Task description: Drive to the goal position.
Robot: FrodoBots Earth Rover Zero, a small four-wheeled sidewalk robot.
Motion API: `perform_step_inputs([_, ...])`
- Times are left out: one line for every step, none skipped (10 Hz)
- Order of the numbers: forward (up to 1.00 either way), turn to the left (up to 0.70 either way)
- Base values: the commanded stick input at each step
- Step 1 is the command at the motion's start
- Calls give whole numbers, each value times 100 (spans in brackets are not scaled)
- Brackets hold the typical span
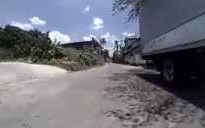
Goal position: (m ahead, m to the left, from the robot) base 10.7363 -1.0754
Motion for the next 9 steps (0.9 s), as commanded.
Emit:
perform_step_inputs([100, 8])
perform_step_inputs([100, 8])
perform_step_inputs([100, 8])
perform_step_inputs([100, 8])
perform_step_inputs([100, 8])
perform_step_inputs([100, -8])
perform_step_inputs([100, -27])
perform_step_inputs([100, -32])
perform_step_inputs([100, -19])
